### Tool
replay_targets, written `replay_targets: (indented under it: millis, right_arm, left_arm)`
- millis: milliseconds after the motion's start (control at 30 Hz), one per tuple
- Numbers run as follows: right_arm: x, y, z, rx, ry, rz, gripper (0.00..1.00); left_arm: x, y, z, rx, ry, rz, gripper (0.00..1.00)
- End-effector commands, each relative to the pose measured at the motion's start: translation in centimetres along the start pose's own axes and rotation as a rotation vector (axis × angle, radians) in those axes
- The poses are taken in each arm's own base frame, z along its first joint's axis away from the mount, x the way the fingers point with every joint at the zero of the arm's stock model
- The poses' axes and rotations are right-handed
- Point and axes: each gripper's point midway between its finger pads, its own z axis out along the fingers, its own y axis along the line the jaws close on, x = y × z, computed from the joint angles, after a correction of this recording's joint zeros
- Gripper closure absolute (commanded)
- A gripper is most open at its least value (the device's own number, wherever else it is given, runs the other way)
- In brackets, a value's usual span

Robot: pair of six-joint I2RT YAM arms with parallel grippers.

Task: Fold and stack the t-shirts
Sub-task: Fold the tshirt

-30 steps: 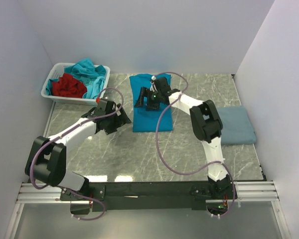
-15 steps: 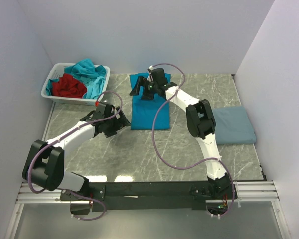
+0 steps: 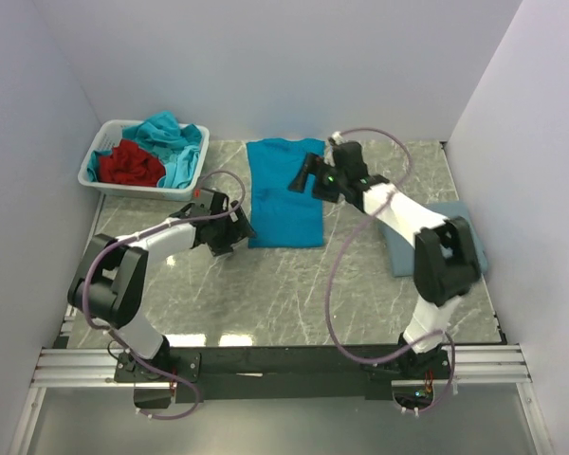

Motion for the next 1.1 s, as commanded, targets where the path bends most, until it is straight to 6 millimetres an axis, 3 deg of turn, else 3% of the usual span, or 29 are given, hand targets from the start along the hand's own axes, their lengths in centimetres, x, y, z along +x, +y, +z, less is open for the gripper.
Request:
replay_targets:
  millis: [0, 33, 100, 233, 633, 833, 1067]
  right_arm:
    - [0.6, -2.4, -3.3, 0.063, -0.074, 0.011, 0.07]
    - [2.5, -4.1, -3.6, 0.099, -0.045, 0.029, 0.07]
    - [4.2, -5.6, -4.9, 0.131, -0.026, 0.047, 0.07]
    - [5.8, -7.1, -6.5, 0.183, -0.024, 0.057, 0.07]
    - [9.1, -8.3, -6.4, 0.178, 0.046, 0.095, 0.12]
    - [9.9, -8.0, -5.0, 0.14, 0.096, 0.103, 0.2]
    - [10.7, -9.5, -2.5, 0.176, 0.128, 0.123, 0.29]
  left_arm:
    - [-1.0, -2.4, 1.0, 0.071, -0.011, 0.047, 0.14]
    - [-1.1, -2.8, 1.2, 0.078, -0.005, 0.051, 0.21]
    - [-0.8, -2.8, 2.1, 0.069, 0.015, 0.059, 0.28]
    - [-0.2, -2.6, 3.0, 0.047, 0.03, 0.063, 0.51]
    - [0.5, -0.2, 4.4, -0.043, 0.043, 0.067, 0.99]
    - [0.7, 0.3, 4.2, -0.049, 0.034, 0.078, 0.99]
    - [0.8, 0.3, 4.3, -0.04, 0.031, 0.078, 0.99]
